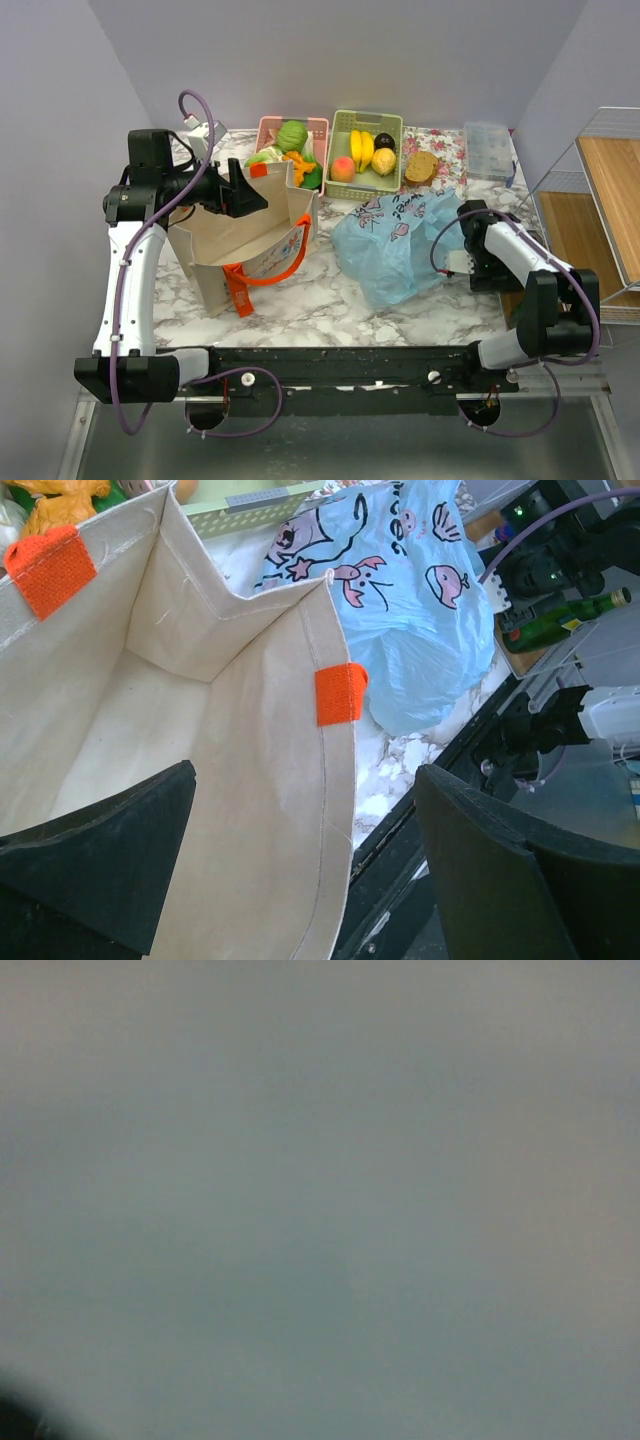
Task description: Untie the knot of the grocery bags and take out the mixed food
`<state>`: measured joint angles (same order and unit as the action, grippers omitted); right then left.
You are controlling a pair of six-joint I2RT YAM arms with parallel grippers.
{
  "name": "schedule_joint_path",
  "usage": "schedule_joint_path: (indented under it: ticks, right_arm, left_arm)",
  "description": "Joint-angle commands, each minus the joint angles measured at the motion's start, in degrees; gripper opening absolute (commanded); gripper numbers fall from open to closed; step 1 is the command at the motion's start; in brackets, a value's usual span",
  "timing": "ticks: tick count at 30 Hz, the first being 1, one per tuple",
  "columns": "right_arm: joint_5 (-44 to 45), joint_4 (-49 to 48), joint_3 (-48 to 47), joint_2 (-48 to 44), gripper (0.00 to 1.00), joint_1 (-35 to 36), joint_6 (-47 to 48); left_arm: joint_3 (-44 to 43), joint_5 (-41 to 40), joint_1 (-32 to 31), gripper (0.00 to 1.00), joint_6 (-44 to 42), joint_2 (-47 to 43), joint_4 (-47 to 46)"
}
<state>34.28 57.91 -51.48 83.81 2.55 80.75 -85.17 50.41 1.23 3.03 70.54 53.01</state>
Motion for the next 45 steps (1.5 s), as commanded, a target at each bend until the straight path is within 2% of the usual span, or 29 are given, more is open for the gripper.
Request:
schedule_joint_path:
  ticks: [1, 23, 27, 31, 39, 45]
  right_arm:
    - [6.1, -2.2, 0.0, 0.3, 0.01, -2.1, 3.9]
    - [7.1, -7.2, 3.8, -0.1, 0.06, -9.1, 10.0]
    - [7.7, -7.8, 4.6, 0.1, 0.10, -9.8, 10.3]
    - [8.0, -8.4, 5.2, 0.3, 0.19, -10.5, 10.5]
    - [8.1, -8.7, 5.9, -0.2, 0.52, -10.8, 11.2]
    - [7.6, -8.0, 6.3, -1.4, 0.59, -10.8, 11.6]
  left_arm:
    - [-2.1, -0.1, -0.8, 0.92, -0.5, 0.7, 1.1]
    - [-2.3, -1.6, -1.1, 0.91, 0.6, 1.9, -0.3]
    - [-2.7, -1.8, -3.0, 0.91, 0.8, 2.4, -0.4]
    - [-3.1, -2.1, -3.3, 0.91, 0.9, 2.6, -0.4]
    - [-3.8, -2.3, -3.5, 0.91, 0.8, 3.1, 0.0]
    - [-3.3, -2.4, -3.8, 0.91, 1.1, 3.1, -0.6]
